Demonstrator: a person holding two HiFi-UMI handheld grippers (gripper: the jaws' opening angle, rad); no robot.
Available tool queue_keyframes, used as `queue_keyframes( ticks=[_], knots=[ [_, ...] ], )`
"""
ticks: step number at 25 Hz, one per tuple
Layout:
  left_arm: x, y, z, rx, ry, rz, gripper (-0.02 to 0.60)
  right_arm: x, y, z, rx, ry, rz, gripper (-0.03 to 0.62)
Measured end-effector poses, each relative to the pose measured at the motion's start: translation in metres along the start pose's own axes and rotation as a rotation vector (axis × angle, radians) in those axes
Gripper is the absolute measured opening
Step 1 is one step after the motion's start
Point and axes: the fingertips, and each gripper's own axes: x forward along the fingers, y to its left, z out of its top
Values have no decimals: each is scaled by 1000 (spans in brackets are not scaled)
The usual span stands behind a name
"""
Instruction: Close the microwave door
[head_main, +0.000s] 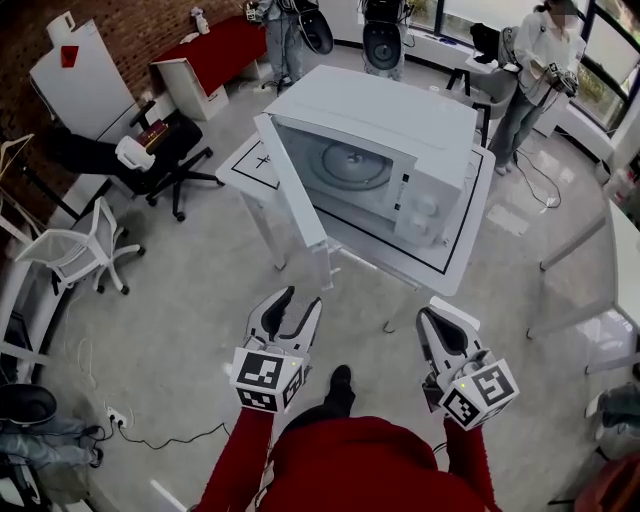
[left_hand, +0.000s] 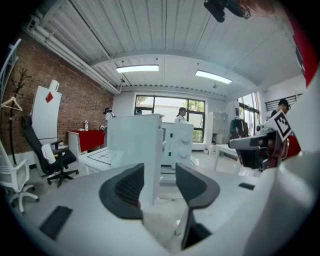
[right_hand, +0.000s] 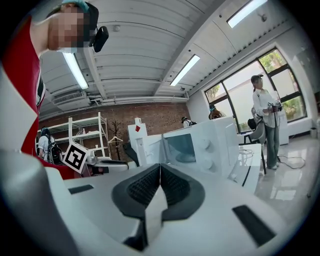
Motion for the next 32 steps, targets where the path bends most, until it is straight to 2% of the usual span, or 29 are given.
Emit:
queue_keyframes(
  ticks=[1,6,14,32],
  knots=[
    [7,4,-1,6,14,4,200,4,-2,1,0,1,-4,15],
    [36,20,0,0,32,-22,224,21,-12,4,7,8,-31,15],
    [63,15,8,28,33,-140,224,37,-27,6,23,13,-80,15],
    [112,-18,21,24,31,-252,229,47,-52,7,36,11,-158,15]
  ],
)
